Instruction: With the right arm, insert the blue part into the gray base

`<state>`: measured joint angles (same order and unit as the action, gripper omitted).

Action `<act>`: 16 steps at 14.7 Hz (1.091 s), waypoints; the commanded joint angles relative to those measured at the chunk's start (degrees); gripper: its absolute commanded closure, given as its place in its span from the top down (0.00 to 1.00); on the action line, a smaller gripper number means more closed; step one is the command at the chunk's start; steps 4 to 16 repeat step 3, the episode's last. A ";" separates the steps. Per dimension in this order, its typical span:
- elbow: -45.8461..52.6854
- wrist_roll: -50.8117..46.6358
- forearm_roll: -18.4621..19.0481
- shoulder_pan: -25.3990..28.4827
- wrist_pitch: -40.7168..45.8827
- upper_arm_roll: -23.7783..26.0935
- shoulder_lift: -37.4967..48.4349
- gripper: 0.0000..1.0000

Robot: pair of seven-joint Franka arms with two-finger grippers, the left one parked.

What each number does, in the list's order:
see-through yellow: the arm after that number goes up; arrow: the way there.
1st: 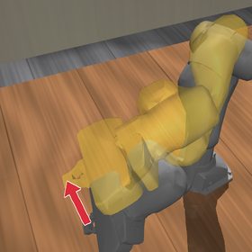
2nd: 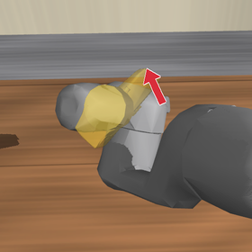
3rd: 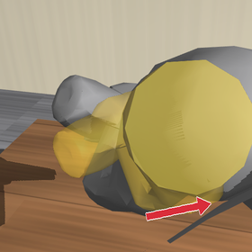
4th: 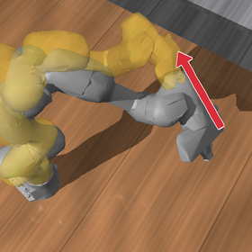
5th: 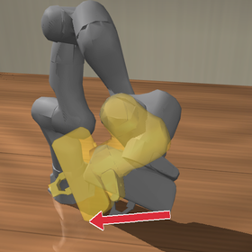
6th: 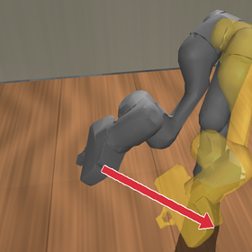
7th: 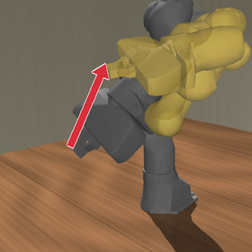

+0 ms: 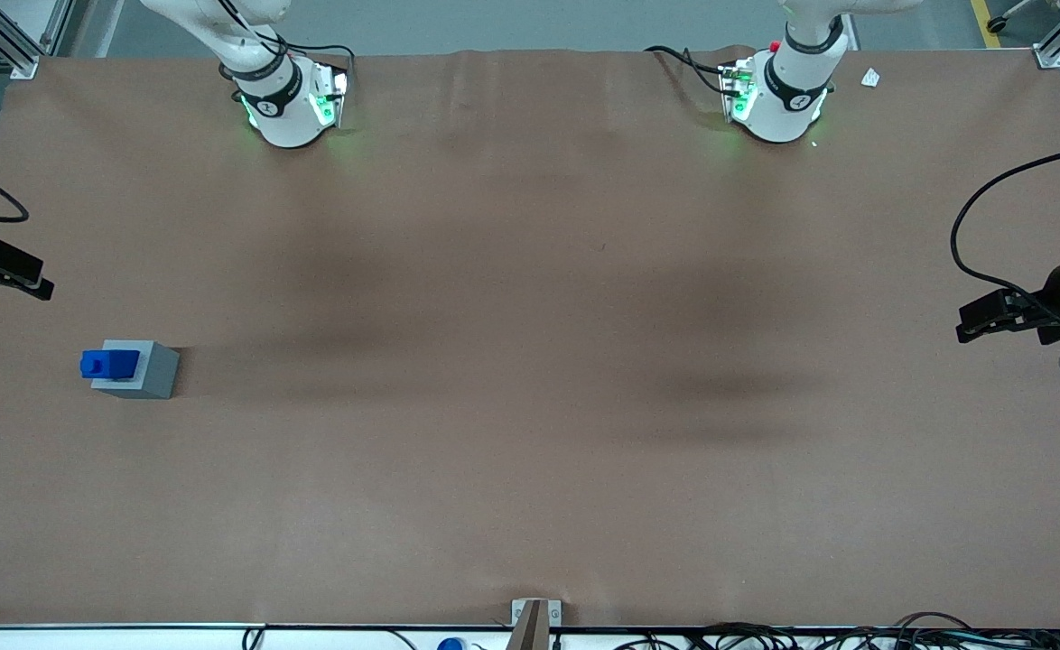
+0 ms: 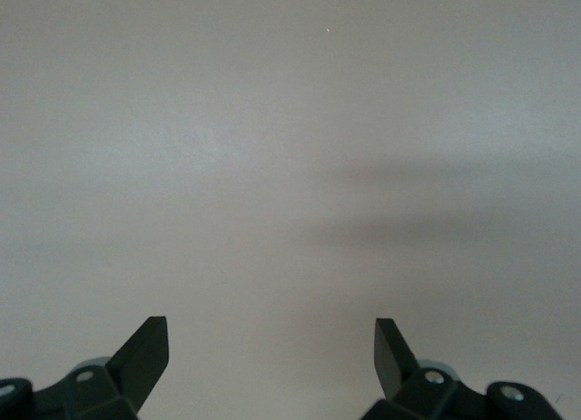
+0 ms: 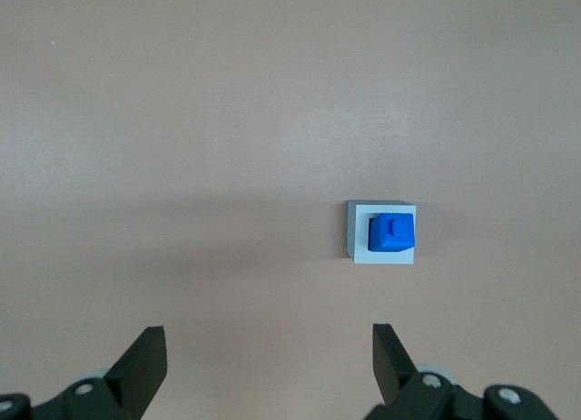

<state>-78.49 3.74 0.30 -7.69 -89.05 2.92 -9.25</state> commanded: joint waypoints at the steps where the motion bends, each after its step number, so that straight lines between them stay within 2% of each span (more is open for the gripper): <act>1: 0.70 -2.34 0.66 0.84 0.72 -0.11 -0.06 1.00; 16: 0.79 -2.51 0.66 0.84 0.63 -0.11 -0.06 1.00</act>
